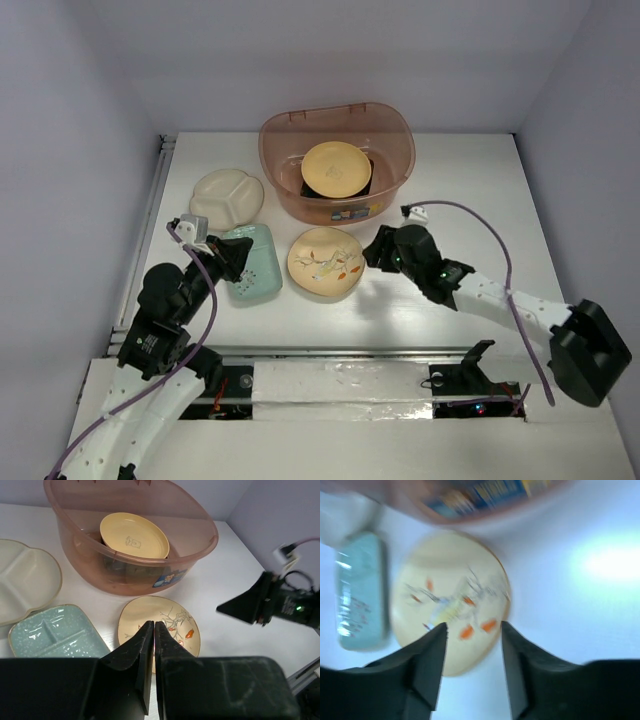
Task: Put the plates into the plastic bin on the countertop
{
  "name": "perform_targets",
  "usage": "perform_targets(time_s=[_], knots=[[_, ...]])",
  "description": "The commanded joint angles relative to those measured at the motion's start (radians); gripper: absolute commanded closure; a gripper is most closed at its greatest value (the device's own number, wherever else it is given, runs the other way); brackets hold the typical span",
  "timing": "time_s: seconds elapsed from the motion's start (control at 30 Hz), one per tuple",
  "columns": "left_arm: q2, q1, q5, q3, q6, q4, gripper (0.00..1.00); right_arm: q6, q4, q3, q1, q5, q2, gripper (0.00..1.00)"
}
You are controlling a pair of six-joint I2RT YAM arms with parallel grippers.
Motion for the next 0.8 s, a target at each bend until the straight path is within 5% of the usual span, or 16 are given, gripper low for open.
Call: perform_targets(time_s=[0.0, 0.23, 0.43, 0.53, 0.67, 0.77], knots=[[0.015, 0.006, 0.0, 0.019, 0.001, 0.041, 0.98, 0.135, 0.061, 0.0, 0.001, -0.015, 0.051, 0.43], [0.018, 0.006, -0.006, 0.014, -0.001, 0.037, 0.92, 0.204, 0.117, 0.04, 0.001, -0.007, 0.289, 0.41], [0.021, 0.006, -0.005, 0.016, -0.001, 0.037, 0.88, 0.27, 0.196, 0.037, 0.001, -0.052, 0.421, 0.5], [0.02, 0.006, -0.006, 0.016, -0.001, 0.037, 0.88, 0.298, 0.209, 0.031, 0.001, -0.039, 0.455, 0.6], [0.018, 0.006, -0.003, 0.016, -0.001, 0.037, 0.87, 0.332, 0.245, -0.003, 0.001, -0.026, 0.472, 0.93], [0.016, 0.006, -0.002, 0.014, -0.002, 0.037, 0.87, 0.343, 0.25, -0.044, 0.001, -0.029, 0.443, 1.0]])
